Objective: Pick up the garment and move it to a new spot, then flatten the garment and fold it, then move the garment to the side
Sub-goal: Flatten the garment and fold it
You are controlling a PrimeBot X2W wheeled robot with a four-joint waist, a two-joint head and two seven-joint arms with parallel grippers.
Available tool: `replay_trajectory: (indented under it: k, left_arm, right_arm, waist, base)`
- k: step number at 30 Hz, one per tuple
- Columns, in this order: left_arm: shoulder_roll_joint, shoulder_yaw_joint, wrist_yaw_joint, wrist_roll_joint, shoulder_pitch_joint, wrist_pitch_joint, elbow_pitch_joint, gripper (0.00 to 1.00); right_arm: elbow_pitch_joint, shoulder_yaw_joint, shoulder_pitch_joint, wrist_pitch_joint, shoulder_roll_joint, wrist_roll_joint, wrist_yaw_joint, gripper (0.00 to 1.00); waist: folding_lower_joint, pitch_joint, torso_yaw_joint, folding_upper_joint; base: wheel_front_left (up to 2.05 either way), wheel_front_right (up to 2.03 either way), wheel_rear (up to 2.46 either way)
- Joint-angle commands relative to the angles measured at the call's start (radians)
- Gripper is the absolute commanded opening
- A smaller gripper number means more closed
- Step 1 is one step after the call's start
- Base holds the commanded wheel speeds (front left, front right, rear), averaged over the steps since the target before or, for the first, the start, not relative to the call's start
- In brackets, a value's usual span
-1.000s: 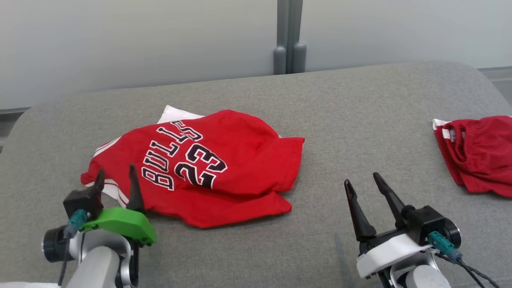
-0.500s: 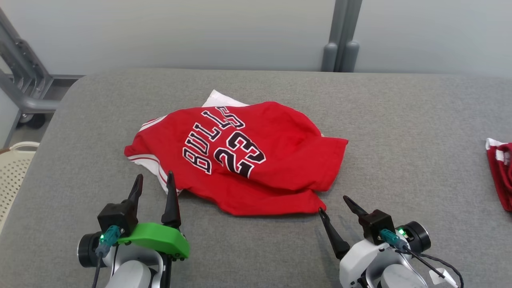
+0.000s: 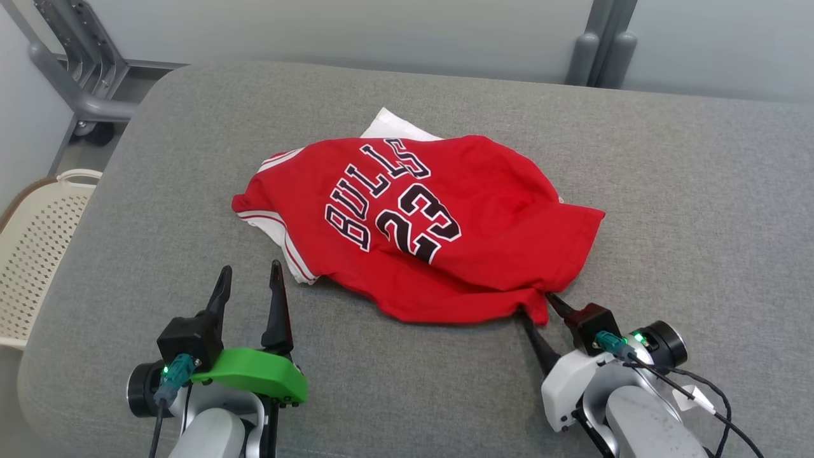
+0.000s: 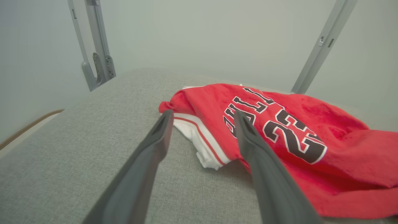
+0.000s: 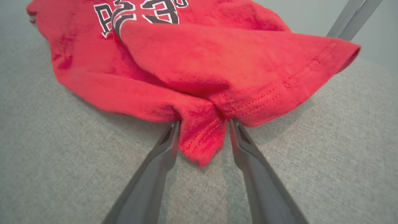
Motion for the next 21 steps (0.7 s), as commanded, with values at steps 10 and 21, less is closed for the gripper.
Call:
replay_trajectory:
  k: [10,21]
  left_arm:
    - [-0.008,0.015,0.005,0.018,-0.006,0.000,-0.007,1.00]
    - [-0.027,-0.003,-0.015,0.025,0.008,0.000,0.010,1.00]
  right_arm:
    - [-0.050,-0.013,-0.019,-0.002,-0.019,0.010,0.000,0.00]
    - [-0.261,-0.197,0.065,-0.002,-0.130,-0.092,0.000,0.00]
  waist:
    - [0.0000,0.018,-0.035,0.0000]
    - [0.0000,0.000,-0.132,0.0000]
  base:
    - [0.00,0.00,0.00]
    - [0.00,0.00,0.00]
